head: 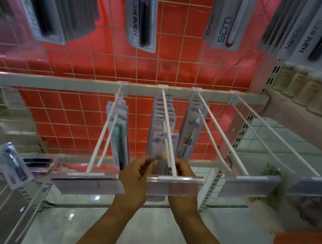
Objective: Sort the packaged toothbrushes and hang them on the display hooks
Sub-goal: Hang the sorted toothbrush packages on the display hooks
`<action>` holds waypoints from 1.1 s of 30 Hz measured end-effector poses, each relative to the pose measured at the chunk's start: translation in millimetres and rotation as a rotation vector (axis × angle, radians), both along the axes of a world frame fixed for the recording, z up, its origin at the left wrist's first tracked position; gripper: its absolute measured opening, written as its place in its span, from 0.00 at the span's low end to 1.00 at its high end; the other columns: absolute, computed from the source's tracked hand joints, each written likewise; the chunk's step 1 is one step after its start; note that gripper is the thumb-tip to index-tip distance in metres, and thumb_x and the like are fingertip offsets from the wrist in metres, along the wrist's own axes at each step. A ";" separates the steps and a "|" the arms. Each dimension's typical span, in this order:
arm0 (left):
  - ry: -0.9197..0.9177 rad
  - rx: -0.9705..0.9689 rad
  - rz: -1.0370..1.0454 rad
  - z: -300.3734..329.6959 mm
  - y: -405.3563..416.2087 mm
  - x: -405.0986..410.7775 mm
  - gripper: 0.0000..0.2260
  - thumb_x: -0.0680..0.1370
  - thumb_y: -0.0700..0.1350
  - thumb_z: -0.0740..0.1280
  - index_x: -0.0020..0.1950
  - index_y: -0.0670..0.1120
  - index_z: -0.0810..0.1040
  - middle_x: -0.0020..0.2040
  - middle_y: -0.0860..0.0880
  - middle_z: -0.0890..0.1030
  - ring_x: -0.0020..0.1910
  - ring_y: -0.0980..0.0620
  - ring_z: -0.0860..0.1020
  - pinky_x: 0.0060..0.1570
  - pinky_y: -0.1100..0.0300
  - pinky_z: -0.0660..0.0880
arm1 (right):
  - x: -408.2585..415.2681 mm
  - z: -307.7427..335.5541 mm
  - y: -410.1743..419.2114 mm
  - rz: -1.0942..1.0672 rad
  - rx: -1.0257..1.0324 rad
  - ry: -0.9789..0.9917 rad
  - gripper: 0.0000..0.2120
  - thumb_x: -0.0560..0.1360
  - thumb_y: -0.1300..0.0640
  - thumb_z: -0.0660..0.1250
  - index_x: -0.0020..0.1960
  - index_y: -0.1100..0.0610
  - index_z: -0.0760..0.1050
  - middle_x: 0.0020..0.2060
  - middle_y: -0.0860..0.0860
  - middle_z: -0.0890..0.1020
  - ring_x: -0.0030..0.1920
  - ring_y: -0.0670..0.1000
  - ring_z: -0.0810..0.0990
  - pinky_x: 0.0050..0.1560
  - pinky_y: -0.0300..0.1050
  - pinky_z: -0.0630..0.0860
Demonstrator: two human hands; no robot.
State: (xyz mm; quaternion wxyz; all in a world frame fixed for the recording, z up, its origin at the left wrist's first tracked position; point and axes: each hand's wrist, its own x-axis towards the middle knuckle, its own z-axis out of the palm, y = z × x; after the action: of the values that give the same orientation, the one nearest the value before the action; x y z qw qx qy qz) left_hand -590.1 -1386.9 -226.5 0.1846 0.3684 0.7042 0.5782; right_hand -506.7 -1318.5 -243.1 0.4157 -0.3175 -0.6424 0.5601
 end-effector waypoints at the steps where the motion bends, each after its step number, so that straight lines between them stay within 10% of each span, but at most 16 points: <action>1: 0.007 0.000 0.012 -2.1 5.7 -3.8 0.11 0.78 0.42 0.66 0.44 0.59 0.74 0.44 0.54 0.80 0.46 0.51 0.80 0.48 0.64 0.75 | -3.4 -1.6 6.4 0.004 0.022 -0.017 0.10 0.78 0.62 0.65 0.45 0.47 0.76 0.38 0.45 0.82 0.41 0.45 0.81 0.47 0.43 0.80; 4: -0.001 -0.015 0.052 -6.2 22.4 -14.4 0.06 0.78 0.43 0.66 0.46 0.55 0.76 0.44 0.52 0.81 0.47 0.48 0.81 0.52 0.56 0.77 | -12.8 -3.4 22.7 -0.024 0.054 -0.059 0.10 0.78 0.61 0.64 0.45 0.46 0.75 0.37 0.44 0.81 0.39 0.40 0.80 0.42 0.35 0.77; 14: 0.075 -0.048 0.150 -3.9 34.8 -27.2 0.03 0.78 0.46 0.66 0.52 0.51 0.76 0.41 0.60 0.77 0.40 0.64 0.76 0.34 0.77 0.70 | -24.7 2.5 33.0 -0.057 0.100 -0.196 0.07 0.79 0.58 0.62 0.54 0.57 0.77 0.35 0.43 0.76 0.35 0.41 0.75 0.35 0.29 0.70; 20: -0.078 -0.101 0.270 -15.0 25.4 -16.6 0.15 0.76 0.48 0.69 0.59 0.43 0.73 0.55 0.45 0.79 0.54 0.46 0.77 0.57 0.53 0.74 | -21.0 -5.6 14.2 -0.099 -0.097 -0.126 0.19 0.70 0.38 0.64 0.55 0.49 0.73 0.51 0.53 0.79 0.53 0.53 0.78 0.56 0.50 0.77; 26: -0.093 -0.311 0.225 -18.8 -20.1 7.5 0.20 0.77 0.51 0.67 0.66 0.44 0.71 0.63 0.46 0.76 0.63 0.46 0.74 0.64 0.57 0.69 | 0.2 -9.3 -21.9 -0.132 -0.086 -0.264 0.05 0.78 0.61 0.63 0.52 0.59 0.75 0.44 0.51 0.76 0.47 0.51 0.74 0.46 0.37 0.69; 33: -0.003 -0.482 0.096 -3.9 -102.2 23.4 0.14 0.78 0.49 0.66 0.63 0.49 0.74 0.59 0.50 0.78 0.54 0.56 0.75 0.54 0.65 0.70 | 18.5 5.0 -94.6 -0.100 -0.065 -0.498 0.09 0.80 0.52 0.60 0.58 0.55 0.71 0.48 0.49 0.77 0.47 0.47 0.74 0.44 0.36 0.66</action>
State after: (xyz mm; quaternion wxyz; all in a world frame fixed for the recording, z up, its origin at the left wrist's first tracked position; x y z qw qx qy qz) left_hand -566.7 -1489.1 -230.4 0.2406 0.2789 0.8382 0.4023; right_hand -488.1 -1413.0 -238.1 0.2616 -0.4900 -0.6902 0.4637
